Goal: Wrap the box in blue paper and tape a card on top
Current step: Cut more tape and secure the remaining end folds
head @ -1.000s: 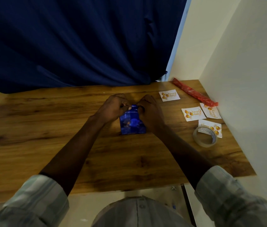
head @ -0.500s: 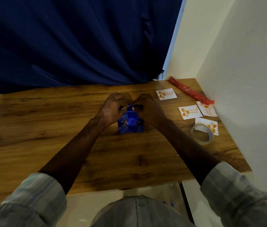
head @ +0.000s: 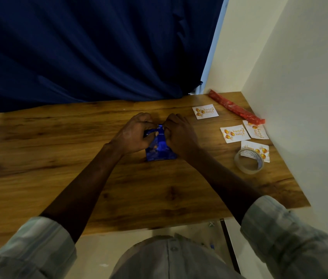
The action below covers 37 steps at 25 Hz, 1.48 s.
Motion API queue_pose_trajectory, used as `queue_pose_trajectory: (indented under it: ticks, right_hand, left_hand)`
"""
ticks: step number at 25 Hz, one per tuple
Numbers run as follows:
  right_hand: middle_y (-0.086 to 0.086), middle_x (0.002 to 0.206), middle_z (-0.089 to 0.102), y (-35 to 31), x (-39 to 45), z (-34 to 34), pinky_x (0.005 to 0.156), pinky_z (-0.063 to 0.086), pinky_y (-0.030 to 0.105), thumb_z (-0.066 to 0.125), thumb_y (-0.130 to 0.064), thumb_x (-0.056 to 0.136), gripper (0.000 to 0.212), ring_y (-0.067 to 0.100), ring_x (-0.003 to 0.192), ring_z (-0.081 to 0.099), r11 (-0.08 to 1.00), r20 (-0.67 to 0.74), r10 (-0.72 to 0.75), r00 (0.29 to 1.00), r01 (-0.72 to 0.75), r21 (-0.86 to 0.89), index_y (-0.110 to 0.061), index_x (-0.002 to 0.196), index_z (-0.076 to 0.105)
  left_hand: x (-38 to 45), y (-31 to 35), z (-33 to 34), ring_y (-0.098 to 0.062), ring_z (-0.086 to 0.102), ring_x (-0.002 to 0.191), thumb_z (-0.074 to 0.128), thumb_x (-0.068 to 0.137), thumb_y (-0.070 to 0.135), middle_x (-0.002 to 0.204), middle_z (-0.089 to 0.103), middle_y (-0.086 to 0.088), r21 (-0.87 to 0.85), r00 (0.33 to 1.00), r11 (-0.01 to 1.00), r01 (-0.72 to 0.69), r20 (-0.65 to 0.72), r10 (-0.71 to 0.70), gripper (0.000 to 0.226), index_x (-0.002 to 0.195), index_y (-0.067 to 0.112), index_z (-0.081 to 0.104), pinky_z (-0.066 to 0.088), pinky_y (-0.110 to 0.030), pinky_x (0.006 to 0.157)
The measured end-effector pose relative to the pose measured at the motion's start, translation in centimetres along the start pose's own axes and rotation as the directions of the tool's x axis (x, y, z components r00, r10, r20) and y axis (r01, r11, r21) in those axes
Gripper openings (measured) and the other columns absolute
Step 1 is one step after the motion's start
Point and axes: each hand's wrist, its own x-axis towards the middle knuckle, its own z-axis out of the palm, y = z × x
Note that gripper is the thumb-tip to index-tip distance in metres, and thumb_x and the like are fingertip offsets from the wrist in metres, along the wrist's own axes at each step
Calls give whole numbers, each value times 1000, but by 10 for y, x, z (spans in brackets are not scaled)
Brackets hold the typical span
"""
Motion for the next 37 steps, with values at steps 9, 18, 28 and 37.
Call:
queue_pose_trajectory:
  ticks: [9,18,28,37]
  right_hand:
    - [12,110,60,11,5,-14,92,42,35,59,-15,90,22,26,105,52,995,135,-42,990,30,90,-5,107,68]
    - [16,108,62,18,-9,6,78,50,39,76,1,70,28,35,99,56,996,-2,-88,996,88,11,-1,98,71]
    - [15,112,62,19,-19,23,80,54,39,76,-7,74,38,24,106,43,996,-114,-88,990,88,-12,-1,109,66]
    - [6,102,63,-28,18,-30,80,34,4,63,-13,89,16,10,90,55,918,-249,233,940,-129,375,-8,103,70]
  left_hand:
    - [-3,-4,7,-23,51,94,70,86,17,95,58,-9,28,997,999,25,-69,-23,25,107,3,72,38,-26,79]
    - [-12,-6,24,-8,46,104,62,87,33,106,60,-5,-119,970,990,70,-225,-96,32,103,8,73,48,-32,84]
    - [-18,0,41,-32,63,111,81,74,33,120,66,-10,-819,862,502,278,-18,-507,43,114,25,69,52,-60,87]
    - [33,12,-12,-26,56,104,59,91,21,118,57,-14,-47,940,965,259,-215,-263,37,127,14,61,43,-24,81]
